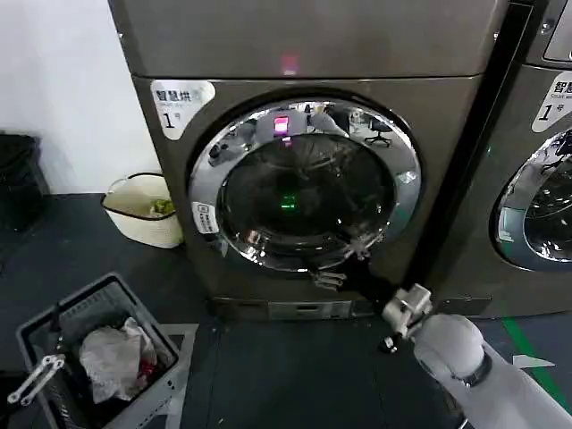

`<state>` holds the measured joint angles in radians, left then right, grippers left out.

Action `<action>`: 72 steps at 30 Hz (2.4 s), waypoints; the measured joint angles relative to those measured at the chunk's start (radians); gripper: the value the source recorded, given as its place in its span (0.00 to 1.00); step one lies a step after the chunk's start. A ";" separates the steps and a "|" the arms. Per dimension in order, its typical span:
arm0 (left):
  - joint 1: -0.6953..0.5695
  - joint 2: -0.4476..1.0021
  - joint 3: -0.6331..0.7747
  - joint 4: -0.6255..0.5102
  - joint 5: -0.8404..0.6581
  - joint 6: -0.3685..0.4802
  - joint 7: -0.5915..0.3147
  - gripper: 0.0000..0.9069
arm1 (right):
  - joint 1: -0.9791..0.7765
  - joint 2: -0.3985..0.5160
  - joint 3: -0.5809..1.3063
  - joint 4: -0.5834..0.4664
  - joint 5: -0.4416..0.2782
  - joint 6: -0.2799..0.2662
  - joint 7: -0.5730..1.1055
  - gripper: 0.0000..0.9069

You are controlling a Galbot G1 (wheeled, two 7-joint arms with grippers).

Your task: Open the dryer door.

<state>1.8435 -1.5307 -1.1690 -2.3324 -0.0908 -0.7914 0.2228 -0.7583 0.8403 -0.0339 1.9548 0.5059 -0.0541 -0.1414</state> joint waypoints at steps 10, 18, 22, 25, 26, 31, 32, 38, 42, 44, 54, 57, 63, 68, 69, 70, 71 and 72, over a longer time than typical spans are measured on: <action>0.000 -0.013 0.002 -0.006 0.012 0.000 0.001 1.00 | 0.135 0.047 -0.114 -0.073 -0.001 0.000 0.002 1.00; 0.001 -0.018 0.002 -0.009 0.017 0.000 0.001 1.00 | 0.209 0.080 -0.175 -0.121 0.002 -0.005 0.001 1.00; 0.002 -0.019 0.002 -0.011 0.018 0.000 0.002 1.00 | 0.234 0.093 -0.196 -0.139 0.004 -0.008 0.002 1.00; 0.002 -0.020 0.002 -0.012 0.020 0.000 0.002 1.00 | 0.254 0.109 -0.217 -0.155 0.006 -0.011 0.004 1.00; 0.002 -0.021 0.003 -0.013 0.021 0.000 0.002 1.00 | 0.261 0.114 -0.223 -0.160 0.007 -0.012 0.005 1.00; 0.002 -0.024 0.005 -0.017 0.023 0.001 0.002 1.00 | 0.295 0.142 -0.253 -0.183 0.008 -0.016 0.008 1.00; 0.002 -0.024 0.005 -0.017 0.023 0.001 0.002 1.00 | 0.300 0.147 -0.259 -0.189 0.008 -0.017 0.009 1.00; 0.003 -0.026 0.005 -0.018 0.023 0.001 0.002 1.00 | 0.332 0.180 -0.293 -0.220 0.008 -0.018 0.010 1.00; 0.003 -0.027 0.005 -0.019 0.023 0.000 0.002 1.00 | 0.351 0.200 -0.314 -0.243 0.008 -0.018 0.011 1.00; 0.003 -0.027 0.005 -0.019 0.023 0.000 0.002 1.00 | 0.362 0.211 -0.324 -0.256 0.008 -0.018 0.011 1.00; 0.006 -0.030 0.007 -0.023 0.024 0.000 0.003 1.00 | 0.396 0.258 -0.361 -0.312 0.006 -0.017 0.010 1.00; 0.008 -0.030 0.007 -0.023 0.024 0.000 0.003 1.00 | 0.408 0.275 -0.367 -0.332 0.006 -0.016 0.009 1.00; 0.013 -0.032 0.006 -0.026 0.024 -0.002 0.003 1.00 | 0.425 0.303 -0.377 -0.368 0.004 -0.014 0.006 1.00; 0.013 -0.032 0.006 -0.027 0.024 -0.002 0.003 1.00 | 0.437 0.323 -0.383 -0.395 0.003 -0.011 0.003 1.00; 0.013 -0.032 0.006 -0.027 0.024 -0.002 0.003 1.00 | 0.439 0.328 -0.384 -0.401 0.003 -0.011 0.003 1.00; 0.013 -0.032 0.006 -0.027 0.024 -0.002 0.003 1.00 | 0.441 0.331 -0.385 -0.405 0.003 -0.011 0.002 1.00; 0.013 -0.033 0.006 -0.027 0.024 -0.002 0.003 1.00 | 0.442 0.333 -0.386 -0.407 0.003 -0.011 0.002 1.00; 0.013 -0.033 0.006 -0.026 0.024 -0.002 0.003 1.00 | 0.443 0.336 -0.387 -0.410 0.003 -0.011 0.002 1.00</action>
<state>1.8564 -1.5634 -1.1629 -2.3589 -0.0664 -0.7939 0.2254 -0.3151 1.1760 -0.4213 1.5450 0.5087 -0.0653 -0.1398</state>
